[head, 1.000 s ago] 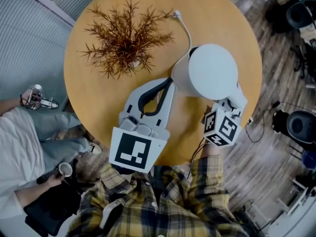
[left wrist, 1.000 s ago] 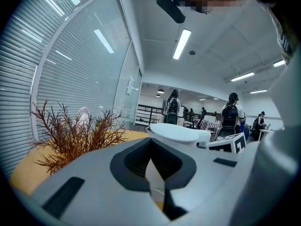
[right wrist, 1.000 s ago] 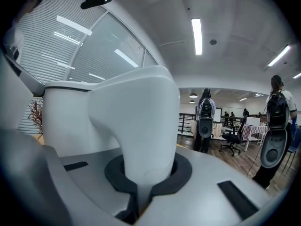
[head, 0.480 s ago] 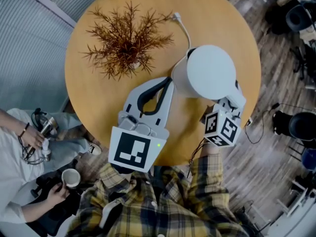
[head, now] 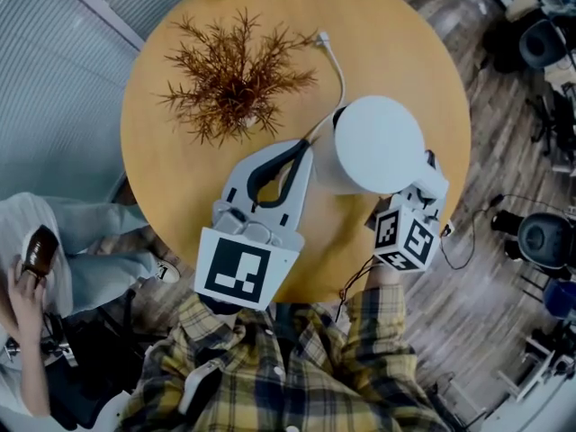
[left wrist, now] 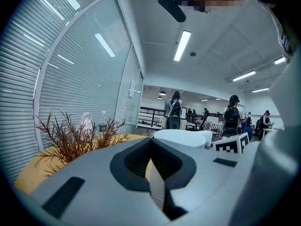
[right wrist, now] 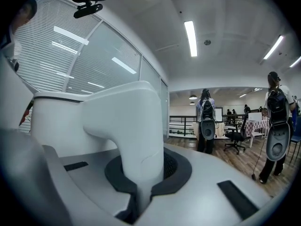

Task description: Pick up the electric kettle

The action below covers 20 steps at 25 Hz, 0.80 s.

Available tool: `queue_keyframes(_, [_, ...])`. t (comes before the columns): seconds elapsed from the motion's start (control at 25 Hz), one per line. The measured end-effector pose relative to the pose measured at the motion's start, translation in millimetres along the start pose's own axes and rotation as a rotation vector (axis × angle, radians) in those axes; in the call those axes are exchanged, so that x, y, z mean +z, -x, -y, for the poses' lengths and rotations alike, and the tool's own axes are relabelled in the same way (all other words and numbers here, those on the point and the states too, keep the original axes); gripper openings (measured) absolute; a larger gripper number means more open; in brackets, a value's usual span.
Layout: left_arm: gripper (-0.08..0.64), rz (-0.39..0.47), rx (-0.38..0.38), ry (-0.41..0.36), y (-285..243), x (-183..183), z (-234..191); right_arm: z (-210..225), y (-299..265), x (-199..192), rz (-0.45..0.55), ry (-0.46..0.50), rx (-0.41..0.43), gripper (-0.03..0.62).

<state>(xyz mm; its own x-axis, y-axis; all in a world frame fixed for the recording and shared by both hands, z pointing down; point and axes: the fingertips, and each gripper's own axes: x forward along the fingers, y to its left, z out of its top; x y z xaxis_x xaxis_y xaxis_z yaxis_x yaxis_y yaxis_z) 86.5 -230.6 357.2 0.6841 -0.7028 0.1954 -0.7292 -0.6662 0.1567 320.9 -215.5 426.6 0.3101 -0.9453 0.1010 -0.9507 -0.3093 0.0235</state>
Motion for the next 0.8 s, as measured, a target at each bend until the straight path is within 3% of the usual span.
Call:
queue_keyframes(0.4, [0.002, 0.019, 0.025, -0.002, 15.0, 16.4, -2.6, 2.0, 12.4, 33.8, 0.003, -0.012, 0.052, 0.029])
queue_keyframes(0.8, [0.002, 0.054, 0.039, 0.015, 52.6, 47.4, -0.8, -21.4, 42.7, 89.1, 0.000, -0.028, 0.194, 0.029])
